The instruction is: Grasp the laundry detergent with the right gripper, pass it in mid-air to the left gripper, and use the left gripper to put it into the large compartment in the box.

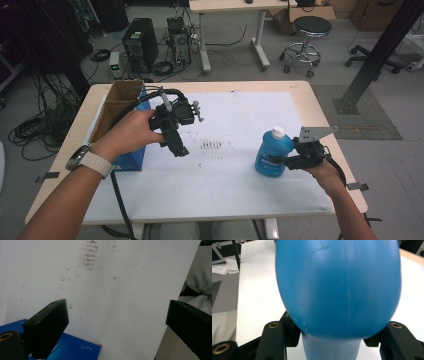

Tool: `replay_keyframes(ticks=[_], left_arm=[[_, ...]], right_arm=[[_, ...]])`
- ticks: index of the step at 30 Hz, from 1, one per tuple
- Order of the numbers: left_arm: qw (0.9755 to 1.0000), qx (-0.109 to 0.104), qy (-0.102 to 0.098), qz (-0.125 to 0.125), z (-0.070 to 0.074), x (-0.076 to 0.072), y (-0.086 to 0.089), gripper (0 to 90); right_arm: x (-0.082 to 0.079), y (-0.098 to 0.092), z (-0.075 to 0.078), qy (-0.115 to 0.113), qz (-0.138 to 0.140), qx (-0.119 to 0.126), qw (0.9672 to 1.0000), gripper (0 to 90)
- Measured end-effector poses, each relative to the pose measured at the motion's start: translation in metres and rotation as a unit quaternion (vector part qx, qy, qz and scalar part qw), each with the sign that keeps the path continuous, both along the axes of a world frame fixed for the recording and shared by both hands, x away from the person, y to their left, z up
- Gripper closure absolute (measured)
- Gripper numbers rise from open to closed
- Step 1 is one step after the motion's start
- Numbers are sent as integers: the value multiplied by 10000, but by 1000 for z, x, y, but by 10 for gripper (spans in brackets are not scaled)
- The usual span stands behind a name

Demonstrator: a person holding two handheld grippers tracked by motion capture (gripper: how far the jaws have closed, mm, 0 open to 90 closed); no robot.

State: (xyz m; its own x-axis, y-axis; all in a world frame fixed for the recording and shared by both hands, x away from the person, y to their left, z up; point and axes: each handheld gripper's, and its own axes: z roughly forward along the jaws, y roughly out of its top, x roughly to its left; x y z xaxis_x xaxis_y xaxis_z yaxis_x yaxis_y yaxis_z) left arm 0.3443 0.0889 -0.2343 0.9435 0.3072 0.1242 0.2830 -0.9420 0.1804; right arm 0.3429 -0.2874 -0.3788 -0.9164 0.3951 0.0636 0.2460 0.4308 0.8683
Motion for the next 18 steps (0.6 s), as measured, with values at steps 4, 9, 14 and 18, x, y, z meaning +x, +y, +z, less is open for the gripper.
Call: replay_keyframes(ticks=[4,9,14,18], left_arm=[[9999,-75,-50,-48,8,-3,-3,51],[9997,-167,-108,-124,22,-6,-8,51],[9994,-171,-178,-222,38,-11,-15,51],[9993,-175,-189,-288,46,-13,-20,51]], right_arm=[[-1,0,14,-65,86,-33,9999,448],[-6,1,36,-122,240,14,9996,447],[-9,6,57,-130,422,27,9990,446],[-10,10,69,-139,537,19,9985,446]])
